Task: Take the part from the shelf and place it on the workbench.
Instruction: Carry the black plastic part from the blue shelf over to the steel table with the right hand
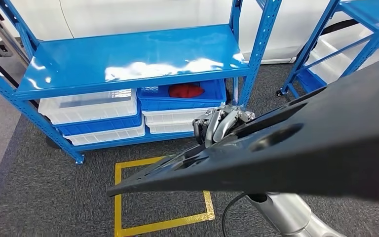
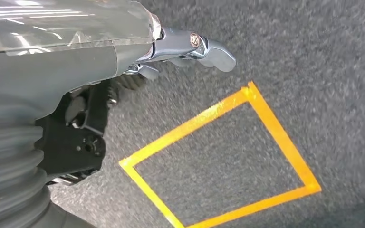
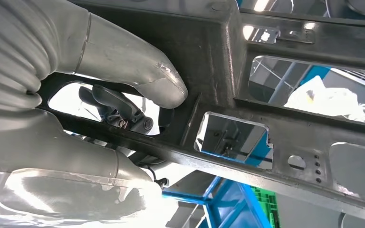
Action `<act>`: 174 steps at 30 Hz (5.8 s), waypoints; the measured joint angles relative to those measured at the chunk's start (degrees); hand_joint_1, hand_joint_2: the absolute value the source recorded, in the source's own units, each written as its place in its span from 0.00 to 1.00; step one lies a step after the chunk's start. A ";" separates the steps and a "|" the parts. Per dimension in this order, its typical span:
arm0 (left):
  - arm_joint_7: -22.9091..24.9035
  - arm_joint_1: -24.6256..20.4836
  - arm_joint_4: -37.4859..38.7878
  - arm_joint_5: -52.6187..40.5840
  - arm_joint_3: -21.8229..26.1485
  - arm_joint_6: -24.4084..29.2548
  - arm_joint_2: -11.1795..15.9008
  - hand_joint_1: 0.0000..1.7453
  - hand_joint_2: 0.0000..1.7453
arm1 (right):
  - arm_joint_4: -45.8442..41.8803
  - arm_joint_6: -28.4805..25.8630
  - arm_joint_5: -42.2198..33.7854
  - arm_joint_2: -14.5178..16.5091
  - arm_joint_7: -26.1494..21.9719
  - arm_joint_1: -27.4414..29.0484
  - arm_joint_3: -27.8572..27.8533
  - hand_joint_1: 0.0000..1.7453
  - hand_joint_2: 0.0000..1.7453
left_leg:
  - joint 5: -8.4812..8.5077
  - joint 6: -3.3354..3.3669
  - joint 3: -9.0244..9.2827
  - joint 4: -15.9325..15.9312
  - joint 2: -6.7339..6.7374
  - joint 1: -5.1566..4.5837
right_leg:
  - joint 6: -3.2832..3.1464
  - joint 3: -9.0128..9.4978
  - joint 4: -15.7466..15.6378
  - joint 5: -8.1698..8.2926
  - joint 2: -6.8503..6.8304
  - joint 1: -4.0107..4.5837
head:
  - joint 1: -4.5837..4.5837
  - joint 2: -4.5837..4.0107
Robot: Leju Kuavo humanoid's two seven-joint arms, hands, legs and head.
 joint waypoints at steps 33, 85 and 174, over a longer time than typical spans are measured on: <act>0.26 0.44 -0.01 0.01 0.30 0.99 0.23 0.00 1.00 | -0.85 -1.42 -0.83 -0.19 -0.26 0.80 0.73 1.00 1.00 | 2.62 -0.16 3.90 -4.94 0.00 0.55 | 0.35 0.41 0.01 -0.12 0.02 -0.15 | 0.00 0.00; -3.18 0.67 -0.02 0.12 1.49 5.27 -0.08 0.00 1.00 | -9.17 -5.56 7.33 -3.85 -1.56 4.93 0.14 1.00 1.00 | 6.76 0.63 8.68 -16.12 4.47 0.00 | 1.87 0.09 1.52 -1.51 -1.79 -0.20 | 0.02 0.00; -2.91 0.23 -0.11 -1.03 -1.33 4.32 1.43 0.00 1.00 | -9.41 6.81 17.26 9.18 -1.91 25.82 -22.00 1.00 1.00 | 5.66 2.21 9.21 -16.10 4.00 -0.62 | 1.86 0.04 2.26 -2.17 -2.32 0.22 | 0.02 0.00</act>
